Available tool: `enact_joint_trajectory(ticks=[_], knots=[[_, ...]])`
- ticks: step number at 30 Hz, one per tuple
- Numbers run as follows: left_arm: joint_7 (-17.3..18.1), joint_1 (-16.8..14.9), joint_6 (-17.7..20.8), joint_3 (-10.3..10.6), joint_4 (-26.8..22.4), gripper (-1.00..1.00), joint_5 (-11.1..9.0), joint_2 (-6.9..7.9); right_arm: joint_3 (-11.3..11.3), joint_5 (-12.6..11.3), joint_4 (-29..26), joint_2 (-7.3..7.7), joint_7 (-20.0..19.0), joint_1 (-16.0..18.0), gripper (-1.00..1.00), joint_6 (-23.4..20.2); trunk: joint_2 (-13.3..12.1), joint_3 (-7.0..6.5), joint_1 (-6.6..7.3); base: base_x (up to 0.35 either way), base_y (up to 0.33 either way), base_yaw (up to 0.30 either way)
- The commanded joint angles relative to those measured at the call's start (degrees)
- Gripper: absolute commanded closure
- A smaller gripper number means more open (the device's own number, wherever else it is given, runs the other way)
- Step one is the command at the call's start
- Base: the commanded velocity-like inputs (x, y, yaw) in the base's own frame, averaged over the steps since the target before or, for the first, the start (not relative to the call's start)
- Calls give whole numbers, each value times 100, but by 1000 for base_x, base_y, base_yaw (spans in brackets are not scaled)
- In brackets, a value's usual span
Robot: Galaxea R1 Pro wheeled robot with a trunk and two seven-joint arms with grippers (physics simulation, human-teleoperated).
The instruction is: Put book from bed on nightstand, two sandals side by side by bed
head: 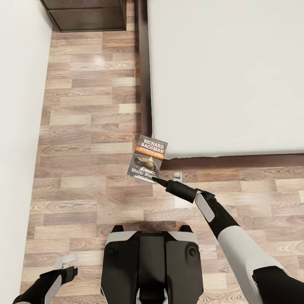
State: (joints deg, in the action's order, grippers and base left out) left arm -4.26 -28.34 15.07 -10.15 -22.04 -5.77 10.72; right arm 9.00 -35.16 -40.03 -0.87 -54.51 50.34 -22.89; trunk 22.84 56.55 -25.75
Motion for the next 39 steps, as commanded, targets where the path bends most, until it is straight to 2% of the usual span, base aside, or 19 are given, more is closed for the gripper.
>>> enact_joint_trajectory(ticks=[1, 15, 39], knots=[[-24, 2, 25, -3, -16, -100, -61, -2, 11, -53, 3, 0, 1, 2, 100, -49, 8, -4, -4, 0, 0, 0], [-31, 51, -530, -7, 13, -100, -57, 31, 13, -53, 3, -21, 9, 2, 100, -49, 8, -130, -4, 0, 0, 0], [-48, 82, -727, -7, 24, -100, -56, 37, -16, -53, 4, -10, 8, 3, 100, -49, 8, -345, -4, 0, 0, 0]])
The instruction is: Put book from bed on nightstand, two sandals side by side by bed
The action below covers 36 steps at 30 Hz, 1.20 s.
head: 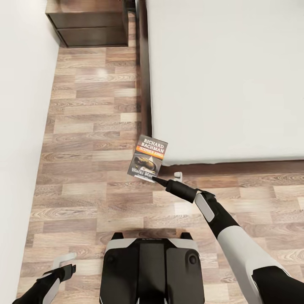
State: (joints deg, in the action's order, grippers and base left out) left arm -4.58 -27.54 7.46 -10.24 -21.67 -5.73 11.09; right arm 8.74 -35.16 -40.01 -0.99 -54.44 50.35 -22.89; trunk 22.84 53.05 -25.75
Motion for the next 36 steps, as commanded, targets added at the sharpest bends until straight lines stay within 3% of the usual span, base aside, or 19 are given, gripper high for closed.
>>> enact_joint_trajectory(ticks=[1, 10, 14, 28, 36], knots=[[-16, 2, -11, 2, -3, -100, -60, 1, 7, -52, 2, 4, 0, 2, 100, -49, 8, -4, -4, 0, 0, 0], [-16, 11, -739, -3, 516, -100, -61, 0, -11, -55, 12, 32, -4, 2, 100, -48, 8, -85, -4, 0, 0, 0], [-16, 11, -887, -1, 646, -100, -61, 3, -8, -50, 16, 22, -1, 2, 100, -48, 8, -121, -4, 0, 0, 0], [-16, 17, -1046, 0, 1085, -100, -60, 20, -27, -62, 19, 62, 5, 2, 100, -47, 8, -247, -4, 0, 0, 0], [-16, 214, -1151, -3, 1165, -100, -68, 0, -51, -79, 20, 90, -10, 2, 100, -61, 8, -318, -4, 0, 0, 0]])
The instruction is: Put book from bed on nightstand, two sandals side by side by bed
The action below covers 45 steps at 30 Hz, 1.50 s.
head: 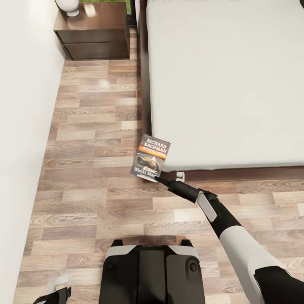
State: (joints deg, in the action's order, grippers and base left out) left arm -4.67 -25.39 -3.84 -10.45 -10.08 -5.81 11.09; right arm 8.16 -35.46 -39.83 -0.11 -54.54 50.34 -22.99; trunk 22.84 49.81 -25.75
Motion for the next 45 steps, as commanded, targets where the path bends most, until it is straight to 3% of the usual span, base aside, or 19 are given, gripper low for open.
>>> enact_joint_trajectory(ticks=[1, 10, 28, 45], knots=[[-7, 27, -50, 17, 11, -100, -60, -2, 7, -48, 2, 12, 1, 2, 100, -55, 8, -4, -4, 0, 0, 0], [-7, 194, -192, 16, 27, -100, -63, -31, 3, -52, 2, 100, 6, 2, 100, -70, 8, -85, -4, 0, 0, 0], [-1, 397, -228, 8, 32, -100, -89, -59, 16, -49, 2, 106, 13, 2, 100, -64, 8, -243, -4, 0, 0, 0], [-6, 492, -224, 0, 39, -100, -90, -57, 19, -40, 2, 92, 22, 2, 100, -33, 8, -277, -4, 0, 0, 0]])
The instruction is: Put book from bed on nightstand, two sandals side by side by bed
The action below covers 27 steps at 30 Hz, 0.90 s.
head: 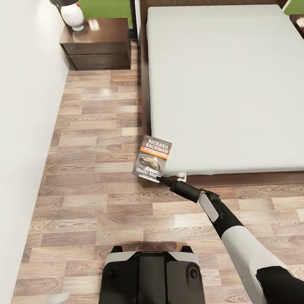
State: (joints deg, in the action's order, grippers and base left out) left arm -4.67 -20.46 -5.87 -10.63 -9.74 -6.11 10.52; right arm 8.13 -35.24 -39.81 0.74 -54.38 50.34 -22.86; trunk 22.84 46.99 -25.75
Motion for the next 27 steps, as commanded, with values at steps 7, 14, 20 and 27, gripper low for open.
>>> enact_joint_trajectory(ticks=[7, 14, 20, 27], knots=[[-14, -115, -38, -66, 63, -100, -66, 42, 245, 44, 96, -4, -73, -78, 100, -71, 8, 5, -3, 0, 0, 0], [-14, -115, -38, -66, 63, -100, -66, 42, 299, 44, 96, -4, -73, -78, 100, -71, 8, 5, -3, 0, 0, 0], [-14, -115, -38, -66, 63, -100, -66, 42, 299, 44, 96, -4, -73, -78, 100, -71, 8, 5, -3, 0, 0, 0], [-14, -115, -38, -66, 63, -100, -66, 42, 299, 44, 96, -4, -73, -78, 100, -71, 8, 5, -3, 0, 0, 0]])
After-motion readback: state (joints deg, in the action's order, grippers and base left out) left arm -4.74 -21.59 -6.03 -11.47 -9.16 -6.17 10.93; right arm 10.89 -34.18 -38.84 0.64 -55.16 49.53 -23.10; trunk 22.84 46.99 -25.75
